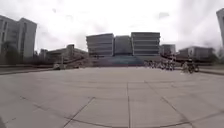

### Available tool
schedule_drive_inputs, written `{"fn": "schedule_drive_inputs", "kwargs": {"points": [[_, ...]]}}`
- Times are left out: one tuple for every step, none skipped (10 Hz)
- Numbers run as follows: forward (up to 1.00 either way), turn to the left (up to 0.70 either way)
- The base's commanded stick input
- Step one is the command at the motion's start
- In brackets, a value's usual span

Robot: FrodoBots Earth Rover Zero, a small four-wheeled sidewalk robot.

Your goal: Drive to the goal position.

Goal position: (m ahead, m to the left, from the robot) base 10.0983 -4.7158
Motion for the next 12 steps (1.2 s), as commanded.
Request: {"fn": "schedule_drive_inputs", "kwargs": {"points": [[0.7, 0.02], [0.7, 0.02], [0.7, 0.02], [0.7, 0.02], [0.7, 0.02], [0.7, 0.02], [0.7, 0.02], [0.7, 0.02], [0.7, 0.02], [0.7, 0.02], [0.7, 0.02], [0.7, 0.02]]}}
